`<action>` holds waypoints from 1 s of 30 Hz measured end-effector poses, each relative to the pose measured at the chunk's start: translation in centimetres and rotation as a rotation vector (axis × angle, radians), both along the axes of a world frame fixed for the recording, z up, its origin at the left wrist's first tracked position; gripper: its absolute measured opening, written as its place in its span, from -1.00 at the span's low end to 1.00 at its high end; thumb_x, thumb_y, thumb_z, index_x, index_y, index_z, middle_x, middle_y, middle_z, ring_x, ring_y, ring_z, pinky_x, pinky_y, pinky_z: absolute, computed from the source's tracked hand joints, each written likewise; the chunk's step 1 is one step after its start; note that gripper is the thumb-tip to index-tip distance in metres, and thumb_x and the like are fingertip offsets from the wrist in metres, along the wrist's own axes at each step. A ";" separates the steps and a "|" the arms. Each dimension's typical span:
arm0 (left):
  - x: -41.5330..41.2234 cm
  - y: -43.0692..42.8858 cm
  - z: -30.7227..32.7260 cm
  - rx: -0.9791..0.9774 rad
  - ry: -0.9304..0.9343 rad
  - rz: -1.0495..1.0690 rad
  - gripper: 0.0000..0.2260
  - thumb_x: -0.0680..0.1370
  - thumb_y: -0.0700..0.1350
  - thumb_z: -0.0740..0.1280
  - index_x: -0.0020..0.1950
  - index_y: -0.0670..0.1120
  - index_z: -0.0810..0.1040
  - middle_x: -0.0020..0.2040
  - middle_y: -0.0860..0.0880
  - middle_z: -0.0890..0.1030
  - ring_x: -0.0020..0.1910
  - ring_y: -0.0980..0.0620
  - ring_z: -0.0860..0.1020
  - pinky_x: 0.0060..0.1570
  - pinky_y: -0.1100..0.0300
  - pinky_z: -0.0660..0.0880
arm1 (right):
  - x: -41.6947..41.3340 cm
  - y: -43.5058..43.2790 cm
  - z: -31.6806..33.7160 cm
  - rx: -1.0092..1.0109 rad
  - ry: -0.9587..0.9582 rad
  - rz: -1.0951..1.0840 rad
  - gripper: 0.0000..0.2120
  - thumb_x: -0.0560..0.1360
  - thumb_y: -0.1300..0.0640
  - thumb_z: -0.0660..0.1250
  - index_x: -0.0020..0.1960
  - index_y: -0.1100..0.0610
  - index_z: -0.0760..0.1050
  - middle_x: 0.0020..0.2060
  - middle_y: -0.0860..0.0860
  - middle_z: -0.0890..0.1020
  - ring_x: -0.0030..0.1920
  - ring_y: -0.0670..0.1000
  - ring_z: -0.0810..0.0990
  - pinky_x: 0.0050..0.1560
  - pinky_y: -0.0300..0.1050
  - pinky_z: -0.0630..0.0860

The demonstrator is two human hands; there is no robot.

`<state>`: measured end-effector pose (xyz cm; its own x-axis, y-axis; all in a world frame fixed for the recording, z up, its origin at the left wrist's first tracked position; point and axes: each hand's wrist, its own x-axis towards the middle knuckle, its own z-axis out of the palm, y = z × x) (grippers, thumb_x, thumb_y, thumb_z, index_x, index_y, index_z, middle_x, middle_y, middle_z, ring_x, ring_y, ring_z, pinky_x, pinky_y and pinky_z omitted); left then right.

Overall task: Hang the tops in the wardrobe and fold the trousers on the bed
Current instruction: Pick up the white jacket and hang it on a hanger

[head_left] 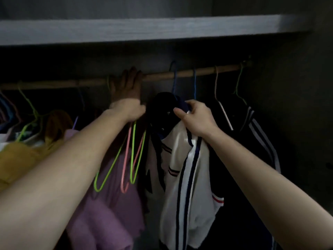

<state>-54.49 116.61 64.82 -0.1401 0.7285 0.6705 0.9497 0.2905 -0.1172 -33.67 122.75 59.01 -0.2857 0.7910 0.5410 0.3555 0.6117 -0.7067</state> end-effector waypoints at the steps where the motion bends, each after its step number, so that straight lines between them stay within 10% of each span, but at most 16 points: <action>1: -0.3 0.4 -0.6 0.026 0.018 0.000 -0.08 0.39 -0.01 0.45 0.61 -0.05 0.00 0.62 -0.09 -0.02 0.58 -0.11 -0.05 0.46 -0.26 -0.21 | -0.2 0.7 -1.1 -0.011 -0.058 0.002 -0.63 0.52 -0.12 0.39 0.24 0.05 0.55 0.05 0.02 0.67 0.13 0.06 0.61 0.13 -0.06 0.52; 13: -0.7 1.1 -1.4 0.020 -0.084 -0.085 -0.11 0.42 -0.03 0.41 0.62 -0.06 -0.03 0.63 -0.08 -0.10 0.59 -0.11 -0.12 0.52 -0.19 -0.14 | 0.8 0.7 -5.8 0.154 -0.272 -0.122 -0.51 0.63 -0.20 0.15 0.47 0.01 0.29 -0.09 0.04 0.64 0.01 0.18 0.62 -0.14 0.02 0.48; 17: 0.5 -1.2 -2.4 -0.099 -0.216 -0.135 -0.27 0.52 0.00 0.33 0.60 -0.10 0.05 0.62 -0.14 -0.05 0.59 -0.15 -0.07 0.52 -0.15 0.01 | 2.5 -2.0 -7.4 0.095 -0.392 -0.203 -0.66 0.67 -0.15 0.04 0.25 0.06 0.37 -0.09 0.07 0.60 0.01 0.23 0.59 -0.19 0.02 0.40; 30: 12.1 -15.8 -19.3 0.181 -0.323 -0.693 -0.48 0.58 0.05 0.20 0.50 -0.12 0.35 0.55 -0.17 0.25 0.52 -0.18 0.21 0.43 -0.22 0.19 | 14.6 -21.6 -19.2 0.092 -0.403 -0.651 -0.59 0.60 -0.11 0.24 0.39 0.02 0.40 0.13 0.06 0.52 0.15 0.15 0.55 0.01 0.02 0.51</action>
